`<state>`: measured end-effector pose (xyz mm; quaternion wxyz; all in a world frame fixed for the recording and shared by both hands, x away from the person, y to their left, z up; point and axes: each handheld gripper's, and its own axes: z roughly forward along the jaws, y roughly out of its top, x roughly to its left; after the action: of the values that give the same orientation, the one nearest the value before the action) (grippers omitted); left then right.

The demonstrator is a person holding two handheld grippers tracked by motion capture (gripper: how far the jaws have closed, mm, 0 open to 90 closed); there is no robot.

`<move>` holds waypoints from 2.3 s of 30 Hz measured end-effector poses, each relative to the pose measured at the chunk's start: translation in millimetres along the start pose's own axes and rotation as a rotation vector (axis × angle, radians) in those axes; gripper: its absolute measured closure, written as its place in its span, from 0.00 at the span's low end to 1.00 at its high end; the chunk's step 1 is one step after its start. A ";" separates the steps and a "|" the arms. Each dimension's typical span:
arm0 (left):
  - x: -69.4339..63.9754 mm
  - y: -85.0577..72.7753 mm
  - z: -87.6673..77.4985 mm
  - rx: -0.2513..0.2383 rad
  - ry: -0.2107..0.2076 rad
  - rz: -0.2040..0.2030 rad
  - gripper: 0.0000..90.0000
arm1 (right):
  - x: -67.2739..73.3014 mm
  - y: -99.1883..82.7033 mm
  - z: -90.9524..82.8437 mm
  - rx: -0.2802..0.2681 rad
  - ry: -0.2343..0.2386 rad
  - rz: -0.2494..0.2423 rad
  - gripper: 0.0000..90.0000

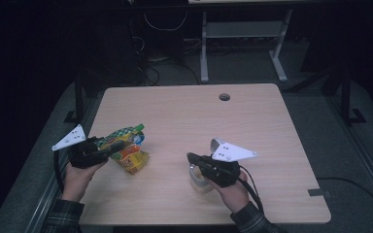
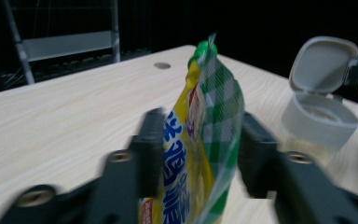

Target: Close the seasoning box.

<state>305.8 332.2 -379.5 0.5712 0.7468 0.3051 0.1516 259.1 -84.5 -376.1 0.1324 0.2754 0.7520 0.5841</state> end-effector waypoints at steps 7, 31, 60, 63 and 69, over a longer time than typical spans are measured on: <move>-3.2 -15.8 -14.7 0.005 0.034 -0.010 0.27 | -8.5 -5.7 -14.4 0.007 0.004 0.016 0.99; -34.7 -63.4 -31.0 0.110 0.058 -0.041 0.18 | -35.3 -45.4 -98.5 0.010 -0.126 0.076 0.99; -31.9 -68.2 -19.9 0.156 0.056 -0.019 0.18 | -62.5 -35.0 -55.5 -0.028 -0.121 0.068 0.99; -32.2 -68.2 -19.5 0.158 0.054 -0.018 0.18 | -57.8 -34.5 -53.1 -0.024 -0.105 0.049 0.99; -31.9 -68.3 -19.3 0.155 0.053 -0.019 0.18 | -50.5 -36.9 -48.1 0.002 -0.073 0.024 0.99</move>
<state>250.9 337.8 -434.3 0.5048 0.7817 0.3378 0.1416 265.6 -158.1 -403.8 0.1528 0.3056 0.7438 0.5745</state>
